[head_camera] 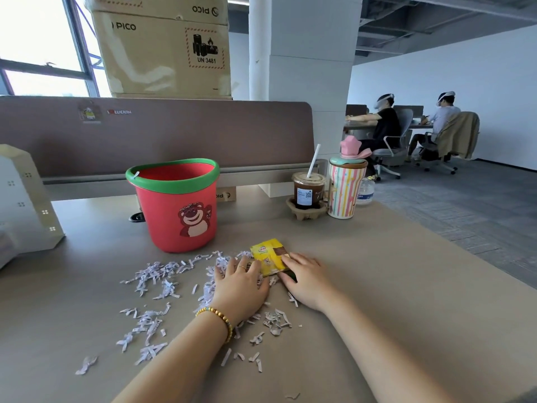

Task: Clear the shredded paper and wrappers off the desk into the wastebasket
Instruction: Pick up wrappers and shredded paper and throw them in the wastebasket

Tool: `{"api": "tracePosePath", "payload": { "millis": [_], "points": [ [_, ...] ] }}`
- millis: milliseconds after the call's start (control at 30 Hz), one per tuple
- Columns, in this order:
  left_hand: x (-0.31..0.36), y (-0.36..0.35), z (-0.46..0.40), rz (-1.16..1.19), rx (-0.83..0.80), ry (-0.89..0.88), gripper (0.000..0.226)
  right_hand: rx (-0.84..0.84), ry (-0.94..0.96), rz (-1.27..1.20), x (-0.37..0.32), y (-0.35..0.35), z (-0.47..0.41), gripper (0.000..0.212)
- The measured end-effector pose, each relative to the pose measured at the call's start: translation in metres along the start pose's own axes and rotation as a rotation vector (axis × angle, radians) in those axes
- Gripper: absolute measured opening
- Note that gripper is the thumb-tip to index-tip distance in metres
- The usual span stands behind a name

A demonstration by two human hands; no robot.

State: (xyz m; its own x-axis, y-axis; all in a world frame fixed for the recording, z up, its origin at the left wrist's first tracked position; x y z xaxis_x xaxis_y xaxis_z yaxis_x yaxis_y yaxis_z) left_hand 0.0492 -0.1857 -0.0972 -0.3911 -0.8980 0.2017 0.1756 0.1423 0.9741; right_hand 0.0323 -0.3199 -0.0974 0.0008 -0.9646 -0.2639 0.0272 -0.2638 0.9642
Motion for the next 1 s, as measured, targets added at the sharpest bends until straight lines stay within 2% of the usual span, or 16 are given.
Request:
{"api": "tracePosePath", "payload": {
  "millis": [400, 533, 767, 1000],
  "points": [
    [0.008, 0.014, 0.015, -0.084, 0.106, -0.091, 0.035, 0.198, 0.043, -0.042, -0.004, 0.012, 0.007, 0.035],
    [0.009, 0.015, 0.016, -0.027, 0.088, -0.105, 0.031, 0.193, 0.022, 0.004, -0.007, 0.011, 0.008, 0.032],
    [0.012, 0.018, 0.018, -0.060, 0.111, -0.118, 0.023, 0.183, 0.022, -0.027, -0.007, 0.009, 0.008, 0.019],
    [0.009, 0.022, 0.019, -0.054, 0.139, -0.095, 0.017, 0.246, 0.021, -0.103, -0.008, 0.016, 0.016, 0.012]
  ]
}}
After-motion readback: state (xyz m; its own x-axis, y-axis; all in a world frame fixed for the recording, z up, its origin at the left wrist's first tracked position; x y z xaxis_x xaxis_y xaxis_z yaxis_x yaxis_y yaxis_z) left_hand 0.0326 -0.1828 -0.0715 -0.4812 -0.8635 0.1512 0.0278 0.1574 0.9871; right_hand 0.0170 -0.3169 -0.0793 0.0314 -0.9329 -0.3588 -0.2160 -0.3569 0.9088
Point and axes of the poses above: each hand's wrist, its own z-axis away from the middle knuckle, its own y-axis out of the back of the hand, x = y × z, the point moved 8 cm from there along -z, towards the middle knuckle, and after that the axes turned 10 degrees about -x, right-handed, at the moved point
